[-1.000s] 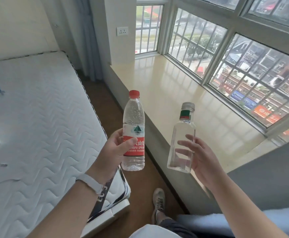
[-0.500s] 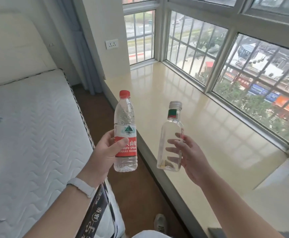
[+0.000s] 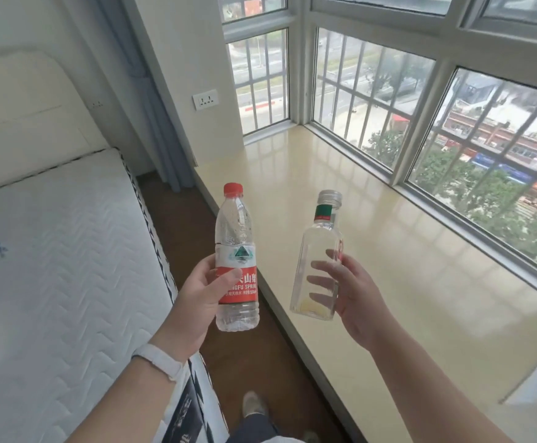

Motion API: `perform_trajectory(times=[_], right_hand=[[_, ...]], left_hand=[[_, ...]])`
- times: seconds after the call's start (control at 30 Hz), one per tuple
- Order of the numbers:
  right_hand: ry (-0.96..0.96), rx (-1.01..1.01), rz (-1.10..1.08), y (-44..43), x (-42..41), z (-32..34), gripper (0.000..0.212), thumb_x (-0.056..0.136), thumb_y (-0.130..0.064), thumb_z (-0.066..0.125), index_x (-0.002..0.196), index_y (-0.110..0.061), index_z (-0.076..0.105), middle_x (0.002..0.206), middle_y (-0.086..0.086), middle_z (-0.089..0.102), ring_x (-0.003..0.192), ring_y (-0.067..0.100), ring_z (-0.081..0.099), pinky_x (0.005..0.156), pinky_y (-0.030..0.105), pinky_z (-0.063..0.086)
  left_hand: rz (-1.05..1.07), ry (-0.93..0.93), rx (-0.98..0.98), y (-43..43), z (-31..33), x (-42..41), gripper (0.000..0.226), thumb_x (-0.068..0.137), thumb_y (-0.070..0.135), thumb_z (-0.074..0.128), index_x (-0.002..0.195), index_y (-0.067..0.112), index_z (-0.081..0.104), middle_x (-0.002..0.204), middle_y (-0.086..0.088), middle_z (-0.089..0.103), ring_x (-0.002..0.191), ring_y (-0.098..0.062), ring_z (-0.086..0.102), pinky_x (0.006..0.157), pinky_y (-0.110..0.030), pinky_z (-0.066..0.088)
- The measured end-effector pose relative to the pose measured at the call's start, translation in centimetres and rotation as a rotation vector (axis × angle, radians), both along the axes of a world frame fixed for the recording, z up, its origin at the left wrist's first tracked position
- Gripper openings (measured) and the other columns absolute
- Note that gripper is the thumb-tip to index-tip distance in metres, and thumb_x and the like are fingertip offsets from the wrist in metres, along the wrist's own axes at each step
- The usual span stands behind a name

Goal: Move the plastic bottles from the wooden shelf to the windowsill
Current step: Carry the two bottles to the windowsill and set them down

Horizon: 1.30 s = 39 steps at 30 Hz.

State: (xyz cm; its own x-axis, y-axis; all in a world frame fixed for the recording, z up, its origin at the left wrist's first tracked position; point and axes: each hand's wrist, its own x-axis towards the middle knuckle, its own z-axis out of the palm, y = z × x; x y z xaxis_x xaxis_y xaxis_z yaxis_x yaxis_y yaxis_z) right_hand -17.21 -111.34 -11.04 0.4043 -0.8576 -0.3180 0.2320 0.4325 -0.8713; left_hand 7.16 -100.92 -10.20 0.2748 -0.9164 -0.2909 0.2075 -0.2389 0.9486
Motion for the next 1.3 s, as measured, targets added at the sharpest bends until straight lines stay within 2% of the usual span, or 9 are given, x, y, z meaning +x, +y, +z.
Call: perform_trajectory(times=[0.13,0.43,0.5,0.63,0.9,1.07,1.23,1.3], right_hand=[[0.032,-0.004,0.000,-2.8,2.1,-0.5,0.051,0.071,-0.037,0.077,0.117,-0.021,0.063,0.106,0.004,0.070,0.097,0.025,0.070,0.070,0.035,0.055],[0.131,-0.064,0.033,-11.3,14.7,0.8,0.070,0.057,-0.050,0.081,0.118,-0.023,0.060,0.114,0.008,0.068,0.100,0.027,0.069,0.073,0.037,0.055],[0.144,-0.083,0.052,-13.1,18.6,1.5,0.070,0.056,-0.050,0.081,0.118,-0.024,0.060,0.114,0.008,0.068,0.100,0.026,0.070,0.073,0.037,0.055],[0.154,-0.124,0.065,-15.8,25.1,2.8,0.070,0.056,-0.050,0.081,0.118,-0.024,0.061,0.113,0.007,0.069,0.100,0.026,0.070,0.072,0.035,0.055],[0.207,-0.156,0.112,-20.0,32.3,3.0,0.064,0.057,-0.046,0.081,0.114,-0.025,0.063,0.112,0.009,0.070,0.099,0.028,0.070,0.071,0.036,0.056],[0.182,-0.149,0.118,-23.9,35.4,2.2,0.038,0.065,-0.040,0.082,0.101,-0.035,0.073,0.114,0.007,0.070,0.102,0.027,0.070,0.073,0.037,0.056],[0.163,-0.118,0.114,-27.7,37.9,0.3,0.056,0.065,-0.041,0.079,0.116,-0.027,0.063,0.113,0.006,0.071,0.102,0.026,0.070,0.073,0.038,0.056],[0.160,-0.109,0.117,-29.6,39.4,-0.3,0.056,0.062,-0.042,0.079,0.113,-0.027,0.064,0.112,0.006,0.072,0.100,0.026,0.071,0.073,0.039,0.056]], left_hand=[[0.017,0.057,-0.014,-2.8,-0.7,2.4,0.062,0.070,0.051,0.087,0.126,0.035,0.064,0.123,-0.004,0.070,0.112,-0.028,0.068,0.089,-0.047,0.058],[0.029,0.039,-0.053,-9.9,0.1,15.4,0.063,0.065,0.061,0.085,0.122,0.046,0.063,0.120,0.004,0.071,0.111,-0.020,0.069,0.085,-0.040,0.060],[0.041,0.030,-0.070,-11.2,0.6,19.2,0.060,0.065,0.064,0.084,0.119,0.050,0.063,0.118,0.006,0.071,0.110,-0.017,0.069,0.080,-0.035,0.060],[0.062,0.037,-0.089,-13.5,1.0,25.9,0.065,0.065,0.062,0.085,0.123,0.045,0.062,0.120,0.003,0.071,0.112,-0.022,0.069,0.088,-0.043,0.059],[0.110,0.054,-0.152,-16.6,0.4,33.6,0.058,0.070,0.062,0.082,0.122,0.045,0.062,0.119,0.003,0.071,0.110,-0.020,0.070,0.081,-0.034,0.060],[0.172,0.084,-0.164,-19.2,-0.2,36.2,0.050,0.074,0.043,0.084,0.119,0.033,0.067,0.114,-0.005,0.074,0.105,-0.026,0.071,0.078,-0.031,0.058],[0.178,0.090,-0.141,-22.5,-0.5,38.5,0.049,0.078,0.039,0.082,0.123,0.029,0.066,0.114,-0.005,0.074,0.103,-0.023,0.072,0.077,-0.029,0.058],[0.184,0.076,-0.121,-24.4,-0.7,39.7,0.049,0.081,0.034,0.079,0.126,0.026,0.063,0.113,-0.004,0.074,0.102,-0.022,0.073,0.075,-0.028,0.058]])
